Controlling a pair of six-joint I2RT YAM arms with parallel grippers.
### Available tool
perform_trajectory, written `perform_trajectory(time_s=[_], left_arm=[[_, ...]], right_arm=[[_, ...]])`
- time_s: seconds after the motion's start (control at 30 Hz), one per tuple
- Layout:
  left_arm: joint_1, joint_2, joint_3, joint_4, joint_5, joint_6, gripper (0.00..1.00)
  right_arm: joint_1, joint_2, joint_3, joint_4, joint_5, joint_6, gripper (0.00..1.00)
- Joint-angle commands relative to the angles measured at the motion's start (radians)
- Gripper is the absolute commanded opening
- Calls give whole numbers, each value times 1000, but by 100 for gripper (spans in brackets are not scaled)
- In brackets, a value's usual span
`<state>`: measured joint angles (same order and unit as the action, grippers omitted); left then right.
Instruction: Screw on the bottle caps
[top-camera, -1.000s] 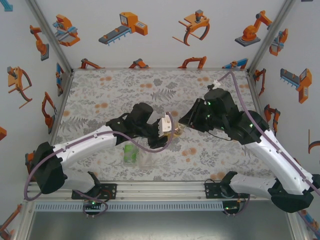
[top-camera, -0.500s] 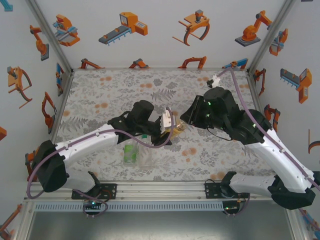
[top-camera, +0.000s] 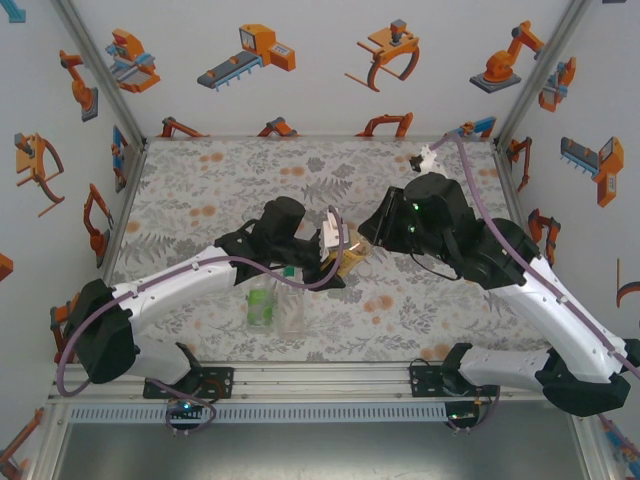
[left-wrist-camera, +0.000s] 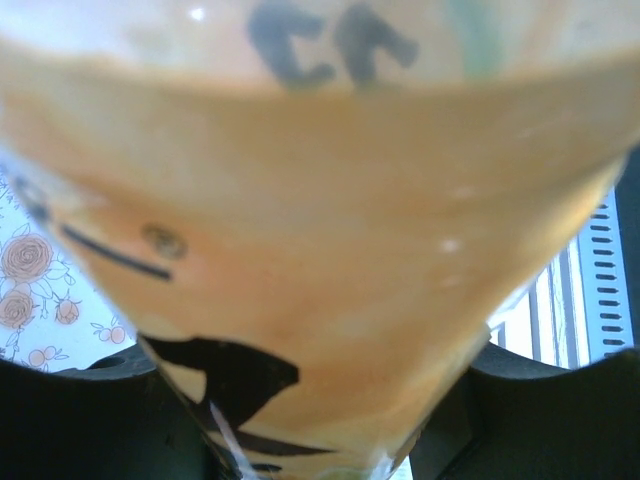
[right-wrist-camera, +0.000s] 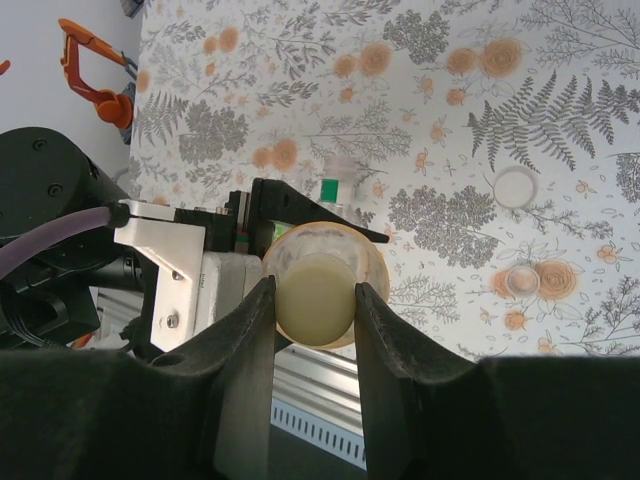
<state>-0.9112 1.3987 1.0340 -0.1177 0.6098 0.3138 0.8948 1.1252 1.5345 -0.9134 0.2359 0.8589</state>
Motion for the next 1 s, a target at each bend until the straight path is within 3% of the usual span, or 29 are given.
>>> perform_trajectory(time_s=[0.0, 0.1, 0.5, 0.83, 0.97], left_arm=[[3, -10, 35, 133, 64, -36, 0], [2, -11, 39, 131, 73, -21, 0], [-5, -15, 9, 116, 67, 20, 0], [-9, -9, 21, 101, 68, 34, 0], [-9, -8, 20, 98, 67, 37, 0]], right_arm=[[18, 18, -26, -24, -46, -19, 0], [18, 24, -15, -25, -59, -22, 1], [18, 28, 77, -61, -27, -90, 34], [18, 39, 115, -64, -13, -108, 51], [18, 35, 127, -58, -5, -125, 53]])
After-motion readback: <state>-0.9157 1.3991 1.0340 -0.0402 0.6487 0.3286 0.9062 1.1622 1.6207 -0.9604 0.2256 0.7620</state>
